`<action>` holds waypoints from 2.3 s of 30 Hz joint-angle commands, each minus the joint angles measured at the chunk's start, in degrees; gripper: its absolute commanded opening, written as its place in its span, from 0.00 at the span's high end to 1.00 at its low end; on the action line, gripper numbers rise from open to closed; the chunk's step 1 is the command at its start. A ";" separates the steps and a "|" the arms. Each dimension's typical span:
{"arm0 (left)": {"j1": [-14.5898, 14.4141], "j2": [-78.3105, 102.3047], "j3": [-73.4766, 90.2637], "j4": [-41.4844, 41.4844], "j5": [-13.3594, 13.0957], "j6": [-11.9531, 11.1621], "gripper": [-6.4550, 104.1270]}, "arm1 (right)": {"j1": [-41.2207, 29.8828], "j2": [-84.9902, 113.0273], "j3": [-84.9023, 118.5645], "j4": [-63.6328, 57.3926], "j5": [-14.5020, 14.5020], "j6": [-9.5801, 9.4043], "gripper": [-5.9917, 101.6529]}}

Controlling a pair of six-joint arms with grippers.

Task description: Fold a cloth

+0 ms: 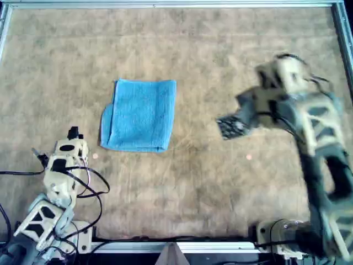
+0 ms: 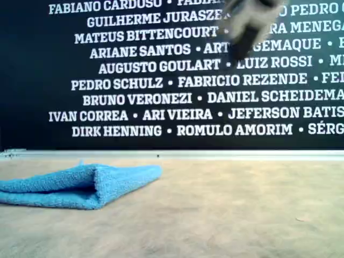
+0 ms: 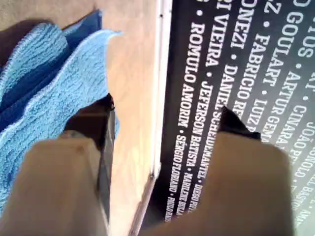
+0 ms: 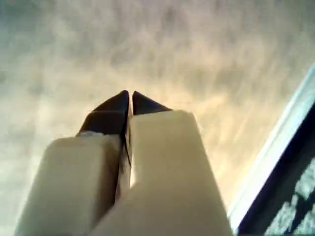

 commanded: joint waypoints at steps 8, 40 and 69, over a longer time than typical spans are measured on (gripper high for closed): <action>1.23 3.08 -0.88 -0.26 -0.62 0.44 0.26 | -7.65 42.28 28.39 -11.60 0.18 -1.05 0.92; 22.24 11.51 -0.88 20.13 18.02 12.30 0.50 | -21.01 81.21 107.49 -84.11 0.62 -0.97 0.92; 22.50 11.25 -0.88 39.37 18.81 12.39 0.94 | -21.27 81.30 107.49 -43.68 1.05 -0.97 0.91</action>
